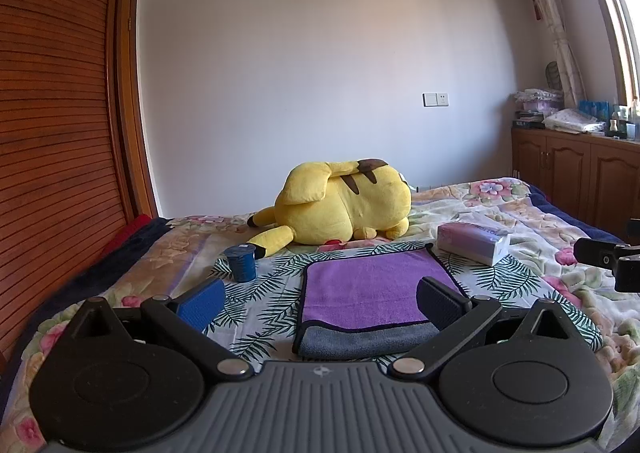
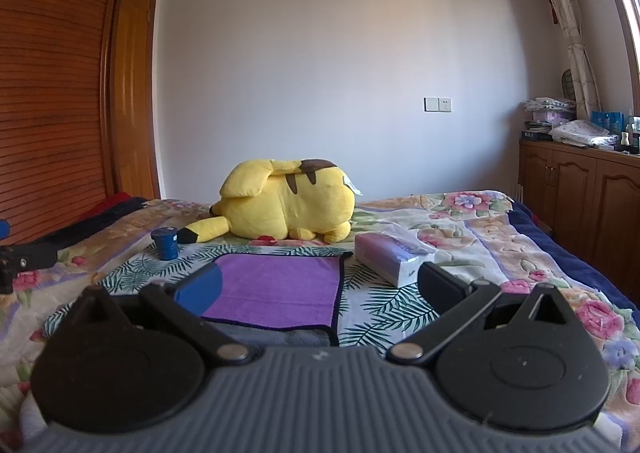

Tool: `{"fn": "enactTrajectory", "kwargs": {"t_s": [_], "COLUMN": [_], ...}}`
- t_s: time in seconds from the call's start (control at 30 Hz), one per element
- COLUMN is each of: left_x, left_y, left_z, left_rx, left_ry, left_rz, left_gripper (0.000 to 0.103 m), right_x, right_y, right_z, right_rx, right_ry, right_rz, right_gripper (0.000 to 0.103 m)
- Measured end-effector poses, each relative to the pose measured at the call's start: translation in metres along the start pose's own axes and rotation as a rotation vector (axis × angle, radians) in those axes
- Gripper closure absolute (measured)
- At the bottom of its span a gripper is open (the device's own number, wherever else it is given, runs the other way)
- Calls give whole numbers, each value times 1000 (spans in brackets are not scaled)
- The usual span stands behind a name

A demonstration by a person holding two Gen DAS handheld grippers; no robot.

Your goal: Fold towel

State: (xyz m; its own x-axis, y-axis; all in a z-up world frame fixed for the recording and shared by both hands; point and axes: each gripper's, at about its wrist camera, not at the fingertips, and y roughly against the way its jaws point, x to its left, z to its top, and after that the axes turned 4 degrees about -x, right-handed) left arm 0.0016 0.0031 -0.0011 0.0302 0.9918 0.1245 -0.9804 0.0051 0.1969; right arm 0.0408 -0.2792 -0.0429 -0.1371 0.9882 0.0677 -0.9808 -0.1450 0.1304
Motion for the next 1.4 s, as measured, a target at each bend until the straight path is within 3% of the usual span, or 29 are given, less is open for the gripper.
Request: {"fn": "enactTrajectory", "kwargs": {"t_s": [1.4], "left_x": [0], "left_y": [0], "left_z": [-1], "left_rx": [0], "left_ry": [-7], "left_rz": [0], "left_gripper": [0], "right_x": [-2], "right_y": [2], "right_z": [0], "right_rx": [-2], "right_ry": [2], "right_rz": [-1], "right_gripper": [0]}}
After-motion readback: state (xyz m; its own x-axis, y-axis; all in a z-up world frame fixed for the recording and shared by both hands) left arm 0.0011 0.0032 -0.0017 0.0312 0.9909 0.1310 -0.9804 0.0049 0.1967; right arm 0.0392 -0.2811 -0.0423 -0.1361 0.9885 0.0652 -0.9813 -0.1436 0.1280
